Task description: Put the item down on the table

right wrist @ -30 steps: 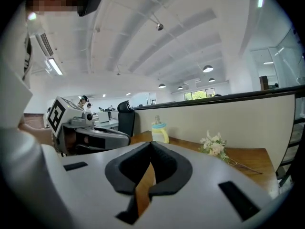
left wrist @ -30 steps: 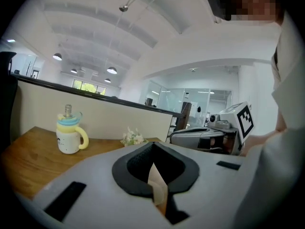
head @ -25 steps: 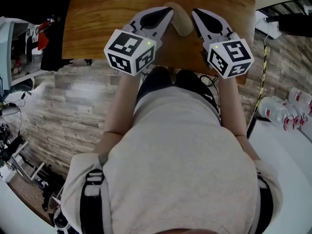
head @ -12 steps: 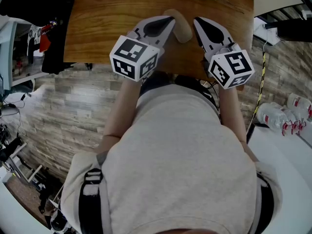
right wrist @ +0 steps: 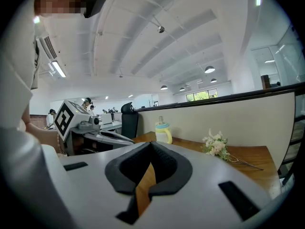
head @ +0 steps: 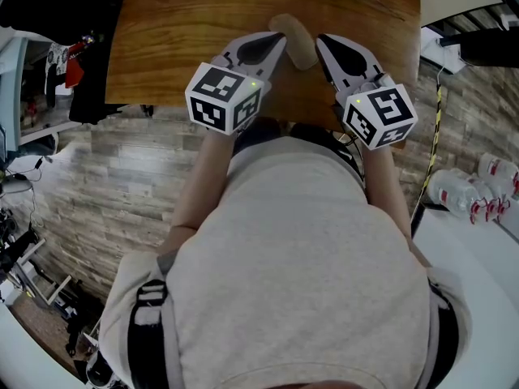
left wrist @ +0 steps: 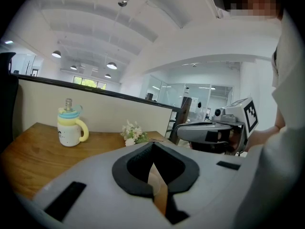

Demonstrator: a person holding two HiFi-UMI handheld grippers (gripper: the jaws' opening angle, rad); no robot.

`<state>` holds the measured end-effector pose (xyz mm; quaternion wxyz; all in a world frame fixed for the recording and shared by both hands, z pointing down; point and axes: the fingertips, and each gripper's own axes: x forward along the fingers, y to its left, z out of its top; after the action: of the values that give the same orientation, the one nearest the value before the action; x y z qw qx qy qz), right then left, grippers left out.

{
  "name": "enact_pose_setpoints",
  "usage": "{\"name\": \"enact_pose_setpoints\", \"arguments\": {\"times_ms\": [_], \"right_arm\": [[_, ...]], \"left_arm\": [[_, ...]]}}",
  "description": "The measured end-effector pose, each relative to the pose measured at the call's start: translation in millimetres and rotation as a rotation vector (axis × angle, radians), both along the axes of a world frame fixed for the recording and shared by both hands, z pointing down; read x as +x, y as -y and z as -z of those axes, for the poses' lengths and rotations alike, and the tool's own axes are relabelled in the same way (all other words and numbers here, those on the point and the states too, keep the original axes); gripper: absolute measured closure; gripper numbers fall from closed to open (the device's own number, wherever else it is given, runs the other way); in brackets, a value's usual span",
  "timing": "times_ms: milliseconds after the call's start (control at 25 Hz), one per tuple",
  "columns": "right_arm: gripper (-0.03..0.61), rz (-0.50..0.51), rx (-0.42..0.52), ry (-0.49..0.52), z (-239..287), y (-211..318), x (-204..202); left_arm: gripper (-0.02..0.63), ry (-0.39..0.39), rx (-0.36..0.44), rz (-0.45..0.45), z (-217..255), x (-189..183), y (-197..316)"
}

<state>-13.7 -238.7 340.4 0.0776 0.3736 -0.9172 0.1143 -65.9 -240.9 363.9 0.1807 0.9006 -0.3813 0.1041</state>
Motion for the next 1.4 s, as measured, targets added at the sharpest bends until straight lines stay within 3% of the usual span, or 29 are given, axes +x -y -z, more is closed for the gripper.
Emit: {"name": "enact_pose_setpoints", "arguments": {"times_ms": [640, 1400], "right_arm": [[0.569, -0.015, -0.054, -0.024, -16.3, -15.4, 2.6], [0.569, -0.024, -0.048, -0.01, -12.5, -23.8, 7.1]], "left_arm": [[0.598, 0.006, -0.069, -0.037, -17.9, 8.7, -11.1], [0.598, 0.013, -0.059, -0.07, -15.2, 17.4, -20.2]]}}
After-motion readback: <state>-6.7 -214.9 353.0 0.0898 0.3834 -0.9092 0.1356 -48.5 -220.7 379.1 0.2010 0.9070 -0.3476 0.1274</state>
